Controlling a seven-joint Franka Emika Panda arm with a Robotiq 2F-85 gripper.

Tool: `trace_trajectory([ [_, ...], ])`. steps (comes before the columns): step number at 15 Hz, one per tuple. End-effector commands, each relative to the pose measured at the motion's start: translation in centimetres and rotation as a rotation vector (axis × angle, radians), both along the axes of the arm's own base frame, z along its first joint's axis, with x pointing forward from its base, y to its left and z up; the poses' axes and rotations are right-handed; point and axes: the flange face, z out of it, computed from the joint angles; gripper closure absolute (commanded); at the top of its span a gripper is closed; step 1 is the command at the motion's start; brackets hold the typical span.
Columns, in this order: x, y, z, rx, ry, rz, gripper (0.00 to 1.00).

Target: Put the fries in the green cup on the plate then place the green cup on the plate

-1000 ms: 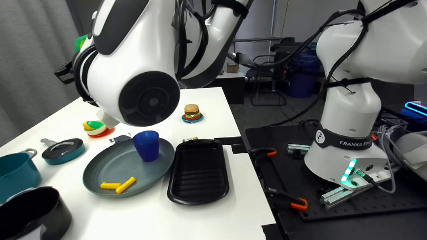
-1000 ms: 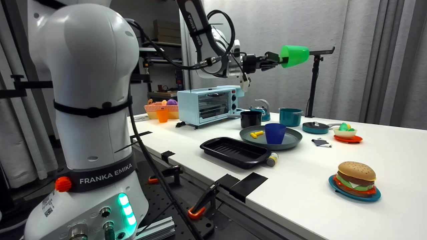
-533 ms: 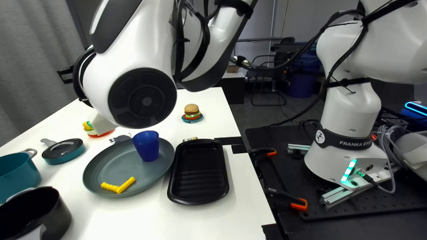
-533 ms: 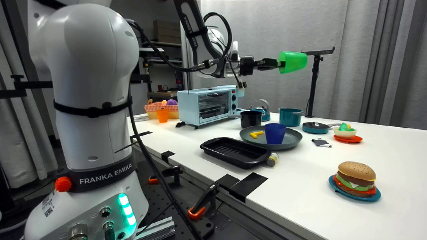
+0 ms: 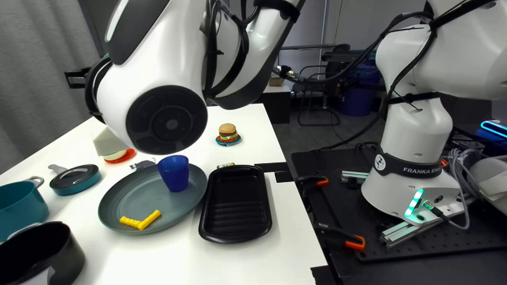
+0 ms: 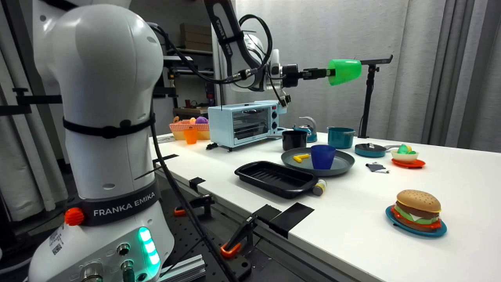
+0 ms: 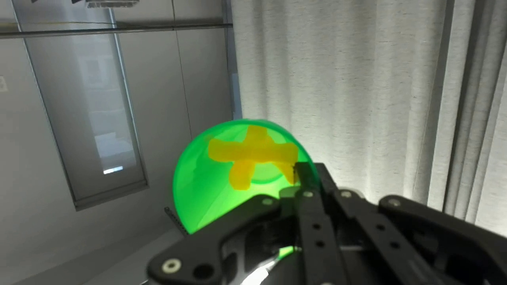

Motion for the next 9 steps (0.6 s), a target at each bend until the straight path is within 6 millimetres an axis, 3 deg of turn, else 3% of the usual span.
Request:
trace_trajectory([
  [1,0.2,0.3,0.2,0.062,-0.116,-0.014,0.99],
  [3,0.4,0.4,0.3,0.065,-0.156,0.008,0.99],
  [4,1.6,4.8,0.9,0.066,-0.167,0.012,0.99],
  [9,2.6,10.5,1.7,-0.02,-0.229,0.101,0.99],
])
